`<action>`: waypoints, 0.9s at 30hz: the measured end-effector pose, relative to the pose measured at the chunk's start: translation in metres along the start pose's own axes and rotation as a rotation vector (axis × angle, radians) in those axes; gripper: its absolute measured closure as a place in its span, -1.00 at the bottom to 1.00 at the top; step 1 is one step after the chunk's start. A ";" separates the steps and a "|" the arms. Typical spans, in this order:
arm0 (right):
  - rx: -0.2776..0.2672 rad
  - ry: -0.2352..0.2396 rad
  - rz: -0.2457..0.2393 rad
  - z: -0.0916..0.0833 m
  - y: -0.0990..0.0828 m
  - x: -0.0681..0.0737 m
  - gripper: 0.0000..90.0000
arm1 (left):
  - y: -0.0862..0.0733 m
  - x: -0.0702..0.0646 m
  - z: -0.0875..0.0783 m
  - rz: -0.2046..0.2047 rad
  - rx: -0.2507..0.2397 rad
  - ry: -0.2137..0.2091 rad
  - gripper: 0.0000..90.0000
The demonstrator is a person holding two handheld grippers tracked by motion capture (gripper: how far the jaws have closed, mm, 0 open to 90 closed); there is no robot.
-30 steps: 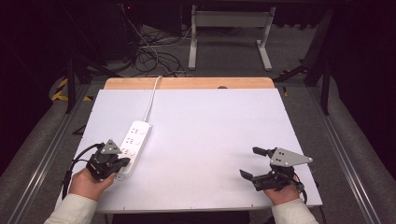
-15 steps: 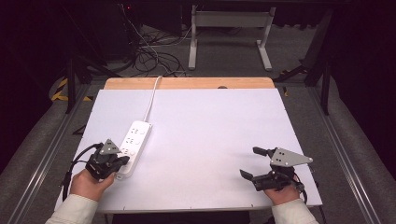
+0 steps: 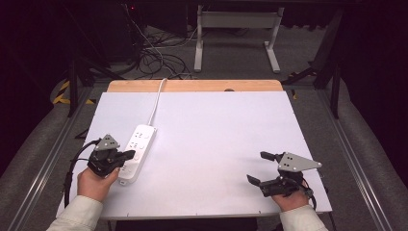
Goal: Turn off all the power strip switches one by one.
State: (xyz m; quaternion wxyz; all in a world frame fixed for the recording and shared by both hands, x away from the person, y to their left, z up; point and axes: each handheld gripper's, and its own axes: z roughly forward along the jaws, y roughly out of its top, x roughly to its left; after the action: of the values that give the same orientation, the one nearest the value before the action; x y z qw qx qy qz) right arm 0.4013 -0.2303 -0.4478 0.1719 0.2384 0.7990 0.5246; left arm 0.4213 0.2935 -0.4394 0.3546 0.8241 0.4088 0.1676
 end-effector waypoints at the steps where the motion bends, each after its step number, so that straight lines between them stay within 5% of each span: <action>1: 0.000 0.000 0.000 0.000 0.000 0.000 -0.80 | 0.000 0.000 0.003 -0.004 0.014 0.005 1.00; 13: 0.003 0.001 0.000 0.000 0.000 -0.001 -0.80 | 0.000 -0.002 0.019 0.013 0.078 0.025 1.00; 27: 0.004 0.009 0.005 0.001 -0.001 0.000 -0.80 | -0.001 -0.001 0.023 0.014 0.086 0.025 1.00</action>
State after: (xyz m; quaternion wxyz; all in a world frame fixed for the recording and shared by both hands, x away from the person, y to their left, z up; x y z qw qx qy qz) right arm 0.4019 -0.2296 -0.4489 0.1664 0.2385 0.8001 0.5246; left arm 0.4331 0.2827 -0.4559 0.3124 0.8393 0.4143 0.1623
